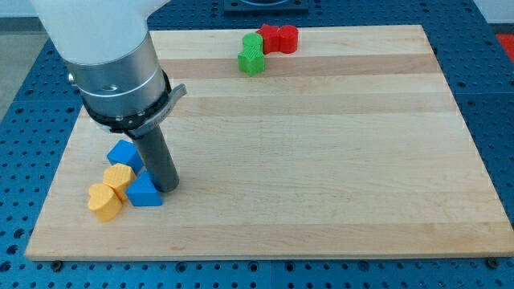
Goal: Separate the group of blocks
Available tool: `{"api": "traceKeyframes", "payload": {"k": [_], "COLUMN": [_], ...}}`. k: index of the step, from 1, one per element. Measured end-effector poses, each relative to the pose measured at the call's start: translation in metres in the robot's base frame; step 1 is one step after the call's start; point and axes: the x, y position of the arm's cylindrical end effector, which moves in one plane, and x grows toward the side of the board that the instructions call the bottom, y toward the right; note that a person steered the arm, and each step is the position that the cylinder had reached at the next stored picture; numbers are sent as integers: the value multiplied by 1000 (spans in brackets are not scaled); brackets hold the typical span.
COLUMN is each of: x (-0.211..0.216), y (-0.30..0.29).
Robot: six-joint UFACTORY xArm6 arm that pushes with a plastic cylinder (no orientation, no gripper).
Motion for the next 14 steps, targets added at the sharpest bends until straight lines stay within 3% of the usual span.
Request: {"api": "traceKeyframes", "payload": {"k": [1, 3, 4, 5, 7, 8, 10, 12, 13, 14], "x": [0, 10, 52, 77, 78, 67, 30, 21, 3, -5], "y": [4, 66, 70, 46, -53, -87, -98, -129, -134, -102]}}
